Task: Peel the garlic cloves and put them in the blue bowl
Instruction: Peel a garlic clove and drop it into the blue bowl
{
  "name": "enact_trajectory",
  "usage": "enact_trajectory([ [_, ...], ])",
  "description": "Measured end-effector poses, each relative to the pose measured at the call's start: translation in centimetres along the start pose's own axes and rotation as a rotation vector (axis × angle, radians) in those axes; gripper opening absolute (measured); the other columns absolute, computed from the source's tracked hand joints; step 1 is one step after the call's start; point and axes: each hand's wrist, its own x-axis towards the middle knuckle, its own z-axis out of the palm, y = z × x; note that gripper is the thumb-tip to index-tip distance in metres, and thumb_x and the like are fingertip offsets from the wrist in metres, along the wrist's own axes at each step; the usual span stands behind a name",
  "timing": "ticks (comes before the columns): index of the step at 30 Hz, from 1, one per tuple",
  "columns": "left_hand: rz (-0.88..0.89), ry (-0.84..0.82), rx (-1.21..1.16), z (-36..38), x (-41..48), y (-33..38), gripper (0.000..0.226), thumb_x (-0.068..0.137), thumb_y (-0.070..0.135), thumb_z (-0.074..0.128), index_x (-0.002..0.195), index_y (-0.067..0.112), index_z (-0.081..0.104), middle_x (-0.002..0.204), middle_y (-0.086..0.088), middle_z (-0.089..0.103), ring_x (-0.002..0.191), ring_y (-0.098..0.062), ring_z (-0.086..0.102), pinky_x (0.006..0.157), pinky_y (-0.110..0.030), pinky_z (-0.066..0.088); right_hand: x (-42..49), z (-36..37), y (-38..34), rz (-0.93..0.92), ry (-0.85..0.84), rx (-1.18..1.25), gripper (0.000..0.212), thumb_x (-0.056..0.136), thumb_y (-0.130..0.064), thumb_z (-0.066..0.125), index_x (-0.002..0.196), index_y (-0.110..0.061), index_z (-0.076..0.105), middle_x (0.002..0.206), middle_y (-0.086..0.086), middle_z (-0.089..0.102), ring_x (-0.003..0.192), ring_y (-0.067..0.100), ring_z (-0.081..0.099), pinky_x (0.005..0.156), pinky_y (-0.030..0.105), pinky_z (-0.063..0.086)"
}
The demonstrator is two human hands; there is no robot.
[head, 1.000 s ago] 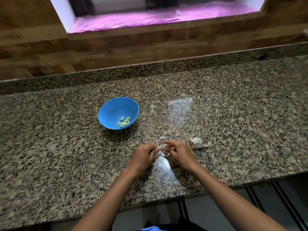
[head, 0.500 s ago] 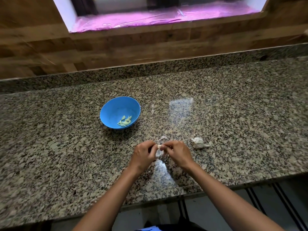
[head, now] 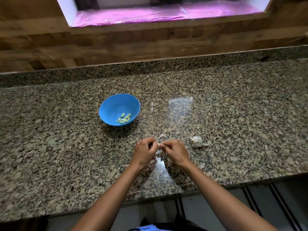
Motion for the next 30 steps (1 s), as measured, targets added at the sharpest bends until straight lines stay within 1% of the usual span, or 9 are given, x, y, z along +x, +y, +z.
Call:
enact_trajectory([
  [5, -0.025, -0.003, -0.069, 0.6, -0.8, 0.6, 0.020, 0.096, 0.009, 0.047, 0.078, 0.004, 0.056, 0.064, 0.001, 0.048, 0.053, -0.008, 0.042, 0.043, -0.011, 0.036, 0.7, -0.9, 0.6, 0.037, 0.114, 0.123, 0.014, 0.090, -0.030, 0.057, 0.085, -0.025, 0.069, 0.066, -0.004, 0.065, 0.049, 0.010, 0.047, 0.050, 0.022, 0.035],
  [7, -0.082, 0.055, -0.145, 0.1, -0.3, 0.7, 0.020, 0.094, 0.012, 0.052, 0.076, 0.006, 0.058, 0.064, -0.001, 0.052, 0.054, -0.012, 0.044, 0.046, -0.013, 0.036, 0.5, -0.8, 1.3, 0.040, 0.054, 0.090, 0.014, 0.087, -0.034, 0.060, 0.087, -0.025, 0.070, 0.072, -0.003, 0.069, 0.058, 0.018, 0.056, 0.056, 0.029, 0.043],
  [10, -0.171, 0.094, -0.139, -1.1, 0.7, -0.4, 0.008, 0.084, 0.017, 0.068, 0.077, 0.014, 0.068, 0.071, 0.002, 0.066, 0.063, -0.009, 0.059, 0.057, -0.017, 0.048, 0.0, -0.3, 1.7, 0.042, 0.030, 0.202, 0.010, 0.085, -0.030, 0.063, 0.079, -0.026, 0.070, 0.073, -0.007, 0.070, 0.070, 0.020, 0.065, 0.071, 0.040, 0.052],
  [13, -0.249, 0.040, -0.117, -0.9, 0.0, -1.1, 0.008, 0.081, 0.011, 0.071, 0.085, 0.017, 0.072, 0.079, 0.006, 0.070, 0.070, -0.005, 0.064, 0.064, -0.016, 0.053, -0.1, -0.4, 1.9, 0.047, 0.002, 0.268, 0.009, 0.086, -0.025, 0.063, 0.080, -0.024, 0.070, 0.074, -0.007, 0.071, 0.072, 0.015, 0.066, 0.077, 0.039, 0.054],
  [17, -0.225, -0.008, -0.315, -0.3, -0.4, -0.8, 0.022, 0.085, 0.011, 0.067, 0.107, 0.015, 0.070, 0.088, -0.001, 0.073, 0.077, -0.016, 0.070, 0.071, -0.034, 0.059, -0.7, -0.7, 1.8, 0.058, -0.042, 0.285, 0.016, 0.089, -0.023, 0.059, 0.084, -0.013, 0.071, 0.075, -0.002, 0.071, 0.068, 0.020, 0.065, 0.068, 0.033, 0.053],
  [21, -0.215, -0.081, -0.401, 0.0, -0.3, 0.2, 0.019, 0.079, 0.004, 0.071, 0.097, 0.007, 0.072, 0.091, -0.004, 0.073, 0.080, -0.013, 0.070, 0.072, -0.025, 0.057, -0.9, -0.8, 1.2, 0.026, -0.117, 0.312, 0.022, 0.091, -0.022, 0.056, 0.083, -0.008, 0.071, 0.070, 0.003, 0.068, 0.056, 0.011, 0.053, 0.056, 0.023, 0.043],
  [24, -0.331, -0.050, -0.606, -0.4, -0.2, 0.1, 0.018, 0.076, -0.004, 0.071, 0.091, 0.006, 0.072, 0.087, -0.010, 0.073, 0.078, -0.020, 0.069, 0.072, -0.028, 0.058, -0.9, -1.2, 0.7, 0.056, -0.176, 0.443, 0.022, 0.093, -0.014, 0.052, 0.085, -0.002, 0.069, 0.070, 0.005, 0.066, 0.052, 0.009, 0.047, 0.048, 0.014, 0.036],
  [27, -0.455, -0.025, -0.831, -0.9, -0.4, 0.1, 0.021, 0.075, -0.007, 0.069, 0.094, 0.002, 0.069, 0.086, -0.011, 0.073, 0.074, -0.020, 0.068, 0.071, -0.027, 0.058, -0.9, -1.7, 0.4, 0.124, -0.199, 0.602, 0.020, 0.094, -0.011, 0.049, 0.090, -0.002, 0.067, 0.070, 0.000, 0.067, 0.051, 0.006, 0.051, 0.043, 0.013, 0.034],
  [30, -0.489, 0.007, -0.924, -0.9, -0.5, 0.1, 0.025, 0.074, -0.007, 0.068, 0.098, 0.001, 0.068, 0.083, -0.010, 0.073, 0.075, -0.020, 0.068, 0.074, -0.030, 0.058, -0.6, -1.6, 0.7, 0.157, -0.136, 0.626, 0.017, 0.088, -0.012, 0.059, 0.095, 0.000, 0.068, 0.075, 0.001, 0.070, 0.054, 0.004, 0.057, 0.047, 0.014, 0.041],
])
